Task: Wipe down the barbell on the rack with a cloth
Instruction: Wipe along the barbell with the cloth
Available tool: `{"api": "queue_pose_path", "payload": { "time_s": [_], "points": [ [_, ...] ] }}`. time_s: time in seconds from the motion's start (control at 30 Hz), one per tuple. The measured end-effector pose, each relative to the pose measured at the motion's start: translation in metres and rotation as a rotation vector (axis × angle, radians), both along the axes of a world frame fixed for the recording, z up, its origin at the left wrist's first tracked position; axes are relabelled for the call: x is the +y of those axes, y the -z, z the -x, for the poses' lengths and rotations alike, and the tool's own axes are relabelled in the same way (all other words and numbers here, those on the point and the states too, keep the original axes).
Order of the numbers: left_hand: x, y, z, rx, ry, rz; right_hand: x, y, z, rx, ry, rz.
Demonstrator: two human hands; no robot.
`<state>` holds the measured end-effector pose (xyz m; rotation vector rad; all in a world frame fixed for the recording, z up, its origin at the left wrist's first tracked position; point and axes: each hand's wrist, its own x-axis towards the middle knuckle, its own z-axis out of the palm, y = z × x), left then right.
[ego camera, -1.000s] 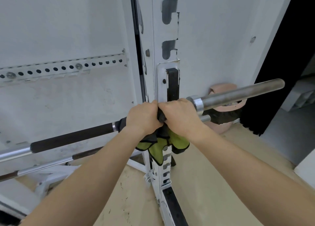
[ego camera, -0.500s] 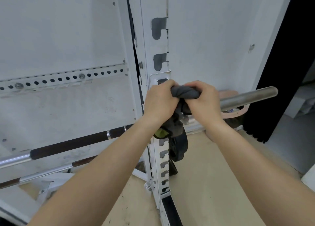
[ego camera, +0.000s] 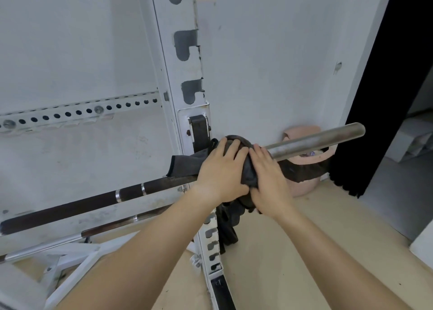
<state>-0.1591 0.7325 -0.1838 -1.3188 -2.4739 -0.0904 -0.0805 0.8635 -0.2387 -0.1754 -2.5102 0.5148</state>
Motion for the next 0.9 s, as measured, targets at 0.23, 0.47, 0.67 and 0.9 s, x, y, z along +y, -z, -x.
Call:
{"api": "queue_pose_path", "payload": {
  "time_s": [0.23, 0.47, 0.67, 0.9],
  "points": [
    [-0.025, 0.004, -0.019, 0.009, -0.07, -0.027, 0.001, -0.011, 0.014, -0.021, -0.124, -0.301],
    [0.043, -0.016, 0.005, -0.028, -0.124, 0.252, 0.05, -0.016, 0.016, -0.103, 0.138, -0.604],
    [0.053, -0.024, 0.023, -0.218, -0.081, 0.16, 0.048, -0.025, 0.04, -0.127, 0.134, -0.574],
    [0.057, -0.002, 0.008, 0.115, -0.213, 0.088, 0.06, -0.038, 0.052, -0.066, 0.028, -0.543]
  ]
}}
